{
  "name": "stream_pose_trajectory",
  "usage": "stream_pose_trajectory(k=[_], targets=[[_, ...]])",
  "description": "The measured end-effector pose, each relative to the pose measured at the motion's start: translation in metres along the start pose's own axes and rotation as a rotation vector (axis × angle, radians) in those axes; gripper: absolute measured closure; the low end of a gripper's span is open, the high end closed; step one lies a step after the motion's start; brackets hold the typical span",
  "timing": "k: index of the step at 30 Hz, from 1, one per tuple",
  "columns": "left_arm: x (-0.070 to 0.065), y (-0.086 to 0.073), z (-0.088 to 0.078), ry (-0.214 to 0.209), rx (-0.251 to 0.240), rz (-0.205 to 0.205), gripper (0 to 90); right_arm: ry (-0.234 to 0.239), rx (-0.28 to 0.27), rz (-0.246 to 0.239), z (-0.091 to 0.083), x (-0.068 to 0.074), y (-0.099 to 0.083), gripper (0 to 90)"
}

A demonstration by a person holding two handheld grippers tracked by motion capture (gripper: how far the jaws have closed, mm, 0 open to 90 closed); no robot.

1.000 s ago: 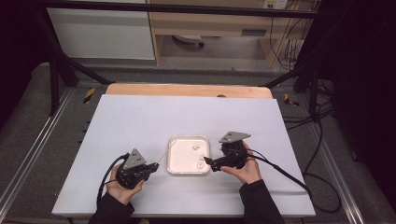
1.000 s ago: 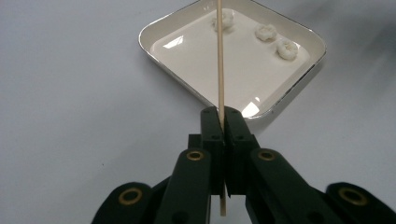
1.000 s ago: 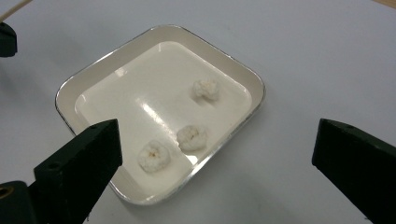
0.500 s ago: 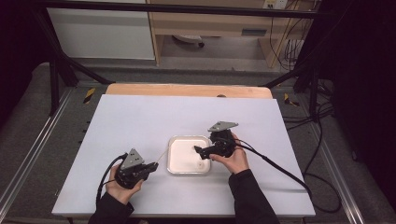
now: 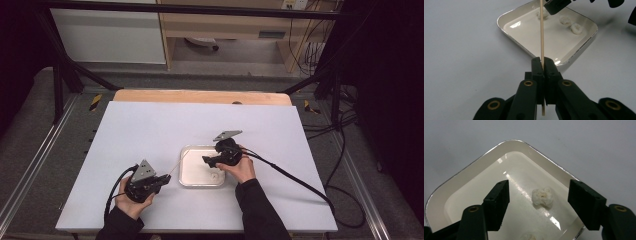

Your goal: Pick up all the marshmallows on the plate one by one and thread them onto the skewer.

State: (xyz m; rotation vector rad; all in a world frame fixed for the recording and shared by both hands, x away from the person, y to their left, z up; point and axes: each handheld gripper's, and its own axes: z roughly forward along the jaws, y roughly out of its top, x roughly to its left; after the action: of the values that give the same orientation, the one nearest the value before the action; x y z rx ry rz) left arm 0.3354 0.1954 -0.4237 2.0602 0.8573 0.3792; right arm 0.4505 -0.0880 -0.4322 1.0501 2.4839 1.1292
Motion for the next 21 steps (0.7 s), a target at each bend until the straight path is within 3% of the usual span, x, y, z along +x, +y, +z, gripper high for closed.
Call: stream_pose_trajectory(k=[9, 21], targets=[[0.000, 0.000, 0.000, -0.001, -0.002, -0.001, 88.4, 0.008, 0.025, 0.011, 0.014, -0.005, -0.004, 55.6], [-0.002, -0.001, 0.001, 0.001, -0.007, 0.000, 88.4, -0.003, 0.021, 0.003, 0.015, -0.004, -0.006, 68.1]])
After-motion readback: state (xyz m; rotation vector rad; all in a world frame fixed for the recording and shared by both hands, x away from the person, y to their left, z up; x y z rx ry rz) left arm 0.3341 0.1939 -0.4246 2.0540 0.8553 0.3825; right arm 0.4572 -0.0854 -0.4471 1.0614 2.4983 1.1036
